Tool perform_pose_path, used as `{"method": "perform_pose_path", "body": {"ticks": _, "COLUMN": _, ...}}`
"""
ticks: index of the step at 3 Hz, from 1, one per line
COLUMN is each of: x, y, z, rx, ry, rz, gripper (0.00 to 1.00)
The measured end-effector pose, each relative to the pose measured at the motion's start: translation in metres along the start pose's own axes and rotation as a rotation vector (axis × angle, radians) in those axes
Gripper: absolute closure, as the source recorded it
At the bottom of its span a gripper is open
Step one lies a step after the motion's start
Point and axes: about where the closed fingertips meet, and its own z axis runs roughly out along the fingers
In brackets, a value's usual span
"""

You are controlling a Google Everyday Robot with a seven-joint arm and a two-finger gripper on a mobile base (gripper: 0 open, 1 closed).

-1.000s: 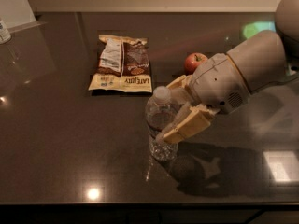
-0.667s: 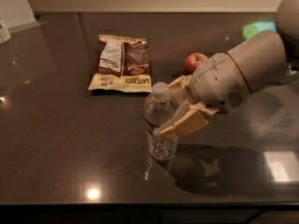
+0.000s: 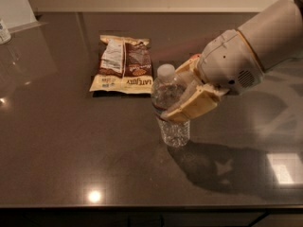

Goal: Knock water bottle over

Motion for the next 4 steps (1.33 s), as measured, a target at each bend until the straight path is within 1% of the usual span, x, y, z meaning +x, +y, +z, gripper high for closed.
{"method": "perform_pose_path", "body": {"ticks": 1, "x": 0.002, "y": -0.018, "z": -0.014, "rx": 0.017, "ry": 0.167, "rz": 0.003, "gripper": 1.0}}
{"method": "perform_pose_path", "body": {"ticks": 2, "x": 0.018, "y": -0.034, "z": -0.02, "rx": 0.021, "ry": 0.361, "rz": 0.004, "gripper": 1.0}}
{"method": "perform_pose_path", "body": {"ticks": 3, "x": 0.045, "y": -0.048, "z": -0.029, "rx": 0.043, "ry": 0.535, "rz": 0.012, "gripper": 1.0}}
{"method": "perform_pose_path", "body": {"ticks": 4, "x": 0.071, "y": -0.061, "z": -0.039, "rx": 0.071, "ry": 0.682, "rz": 0.023, "gripper": 1.0}}
